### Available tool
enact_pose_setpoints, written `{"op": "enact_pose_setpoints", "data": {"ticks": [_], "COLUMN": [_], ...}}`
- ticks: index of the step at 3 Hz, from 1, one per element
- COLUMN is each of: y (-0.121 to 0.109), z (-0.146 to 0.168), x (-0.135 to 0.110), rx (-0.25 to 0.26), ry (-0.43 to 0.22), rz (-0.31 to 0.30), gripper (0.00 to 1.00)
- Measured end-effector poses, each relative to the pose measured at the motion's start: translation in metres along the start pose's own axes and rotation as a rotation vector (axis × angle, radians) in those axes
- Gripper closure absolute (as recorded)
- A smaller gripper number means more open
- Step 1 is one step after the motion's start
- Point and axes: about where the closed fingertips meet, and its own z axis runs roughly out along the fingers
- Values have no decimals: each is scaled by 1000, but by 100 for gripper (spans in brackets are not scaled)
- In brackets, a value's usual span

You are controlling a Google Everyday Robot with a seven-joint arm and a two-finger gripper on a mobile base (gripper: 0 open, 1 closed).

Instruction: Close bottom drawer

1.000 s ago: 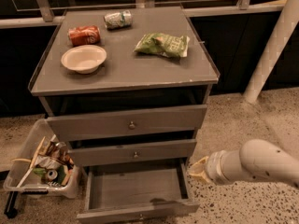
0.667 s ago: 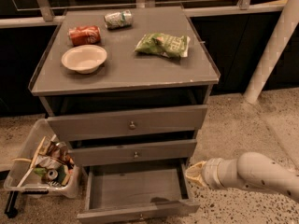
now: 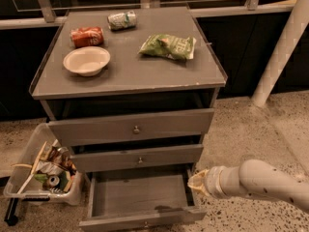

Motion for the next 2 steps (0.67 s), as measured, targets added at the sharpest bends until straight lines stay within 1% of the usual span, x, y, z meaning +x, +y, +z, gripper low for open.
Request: {"op": "enact_pose_setpoints", "data": {"ticks": [1, 2], "y": [13, 25], "z": [33, 76], "x": [20, 48], "rx": [-18, -21], "ry": [24, 28], "rz": [6, -11], "gripper": [100, 100]}}
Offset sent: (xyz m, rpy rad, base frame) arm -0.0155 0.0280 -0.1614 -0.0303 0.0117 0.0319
